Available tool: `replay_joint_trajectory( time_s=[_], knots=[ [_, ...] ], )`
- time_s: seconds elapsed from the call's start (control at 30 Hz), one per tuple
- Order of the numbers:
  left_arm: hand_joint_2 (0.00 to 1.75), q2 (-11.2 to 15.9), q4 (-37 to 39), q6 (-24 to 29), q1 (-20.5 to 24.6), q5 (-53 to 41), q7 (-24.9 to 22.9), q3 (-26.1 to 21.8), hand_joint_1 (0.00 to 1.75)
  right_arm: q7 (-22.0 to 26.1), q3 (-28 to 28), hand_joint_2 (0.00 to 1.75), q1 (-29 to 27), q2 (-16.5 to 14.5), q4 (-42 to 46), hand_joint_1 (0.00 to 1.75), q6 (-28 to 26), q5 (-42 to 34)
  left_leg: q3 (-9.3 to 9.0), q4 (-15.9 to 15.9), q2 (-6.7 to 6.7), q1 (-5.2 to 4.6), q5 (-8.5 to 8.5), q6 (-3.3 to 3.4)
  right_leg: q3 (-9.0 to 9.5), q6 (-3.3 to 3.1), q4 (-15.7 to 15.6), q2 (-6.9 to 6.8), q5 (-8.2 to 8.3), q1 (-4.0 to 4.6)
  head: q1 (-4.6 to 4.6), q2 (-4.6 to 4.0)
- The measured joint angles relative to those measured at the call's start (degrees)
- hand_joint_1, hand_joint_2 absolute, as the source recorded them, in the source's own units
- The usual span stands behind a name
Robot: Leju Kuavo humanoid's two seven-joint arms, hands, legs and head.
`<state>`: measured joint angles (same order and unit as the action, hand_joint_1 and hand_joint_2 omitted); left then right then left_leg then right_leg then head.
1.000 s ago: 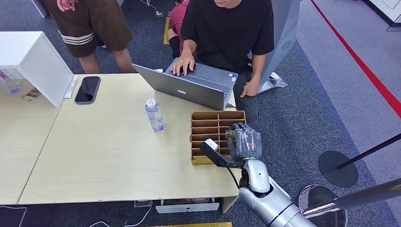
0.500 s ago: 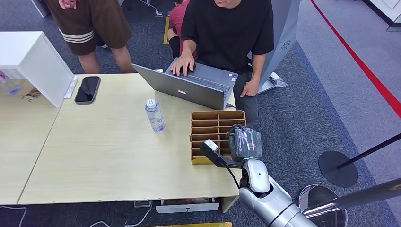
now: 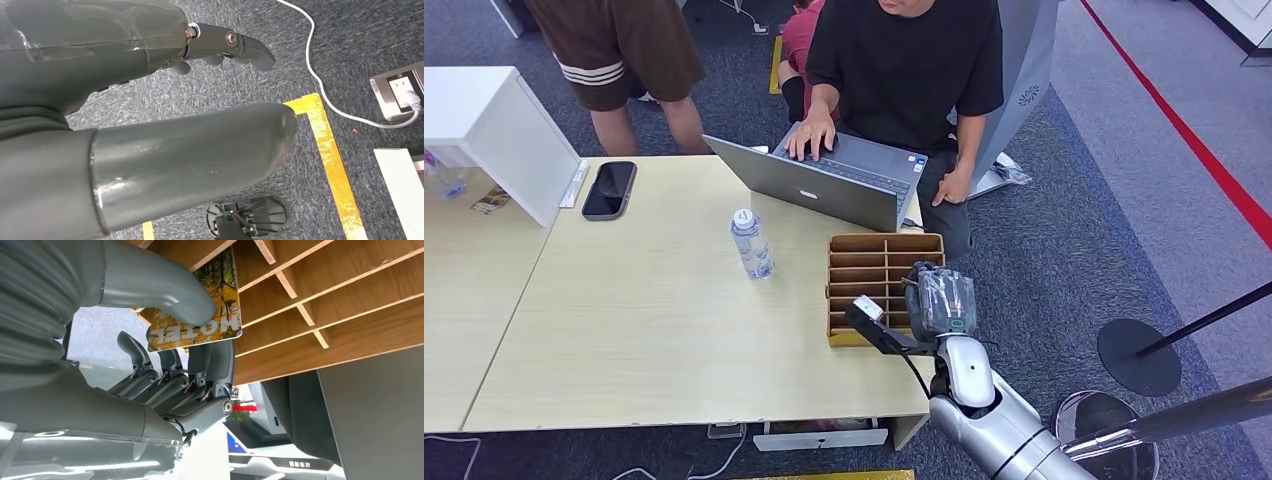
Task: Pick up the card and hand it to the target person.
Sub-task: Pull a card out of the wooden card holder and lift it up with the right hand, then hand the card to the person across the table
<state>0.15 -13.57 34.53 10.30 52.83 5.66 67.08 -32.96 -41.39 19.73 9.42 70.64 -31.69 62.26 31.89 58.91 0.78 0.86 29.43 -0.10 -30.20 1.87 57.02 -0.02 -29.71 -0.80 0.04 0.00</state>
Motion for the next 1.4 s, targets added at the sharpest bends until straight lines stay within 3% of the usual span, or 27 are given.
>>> replay_joint_trajectory(
  time_s=[0.23, 0.83, 1.4],
  knots=[
    [0.0, 0.02, 0.0, 0.02, -0.01, 0.01, 0.03, 0.0, 0.0, -0.7, -0.23, 1.75, -0.01, 1.09, 2.21, 1.47, 0.55, 2.22, 0.0, 0.0, 0.0, 0.0, 0.0, 0.0, 0.0, 0.0, 0.0, 0.0, 0.0, 0.0, 0.01, 0.0],
    [0.0, 0.11, 0.0, 0.37, -0.31, 0.24, 0.71, -0.01, 0.0, -2.01, 1.98, 1.75, 1.61, 7.33, 15.91, 1.47, 5.08, 7.11, 0.0, 0.01, 0.0, -0.01, 0.0, 0.0, 0.0, 0.01, 0.0, 0.0, 0.01, -0.01, -0.01, 0.0],
    [0.0, 0.11, 0.0, -0.57, 0.49, -1.38, -0.39, 0.0, 0.0, -0.26, 3.9, 1.75, 9.94, 9.88, 14.54, 1.45, 3.21, -1.7, 0.01, 0.02, 0.0, -0.01, 0.0, 0.0, 0.0, 0.01, 0.0, 0.0, 0.01, -0.01, -0.01, 0.0]
  ],
)
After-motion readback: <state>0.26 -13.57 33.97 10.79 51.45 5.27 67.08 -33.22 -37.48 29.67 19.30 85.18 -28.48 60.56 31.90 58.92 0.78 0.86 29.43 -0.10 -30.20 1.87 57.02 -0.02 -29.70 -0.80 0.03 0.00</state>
